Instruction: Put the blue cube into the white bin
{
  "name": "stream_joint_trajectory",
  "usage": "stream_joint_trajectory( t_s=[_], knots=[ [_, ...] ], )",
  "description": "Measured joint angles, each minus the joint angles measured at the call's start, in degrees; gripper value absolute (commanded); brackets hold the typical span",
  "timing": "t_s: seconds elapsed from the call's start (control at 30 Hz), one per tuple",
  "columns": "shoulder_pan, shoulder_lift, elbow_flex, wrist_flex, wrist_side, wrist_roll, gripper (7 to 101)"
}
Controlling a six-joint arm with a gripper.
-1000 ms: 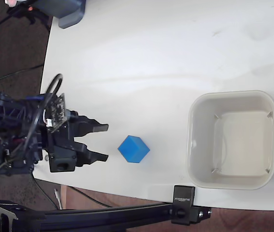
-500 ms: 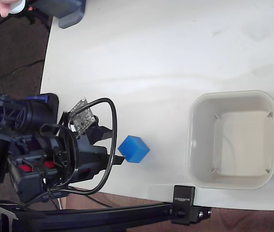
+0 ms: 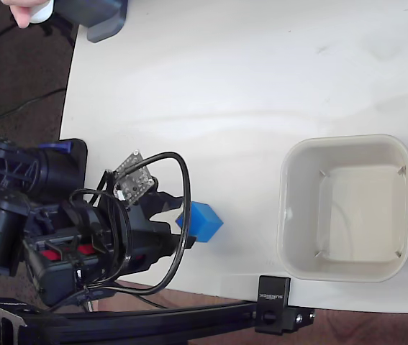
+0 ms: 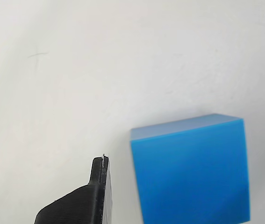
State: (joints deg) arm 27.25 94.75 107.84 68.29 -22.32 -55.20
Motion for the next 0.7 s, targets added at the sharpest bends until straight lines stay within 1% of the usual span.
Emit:
stream_joint_trajectory(
  t_s=[0.17, 0.7],
  knots=[
    [-0.44, -0.44, 1.14, -3.08, 0.0, 1.23, 100.0],
    [-1.85, -1.23, 2.99, -4.22, 0.0, 2.81, 98.7]
  ],
)
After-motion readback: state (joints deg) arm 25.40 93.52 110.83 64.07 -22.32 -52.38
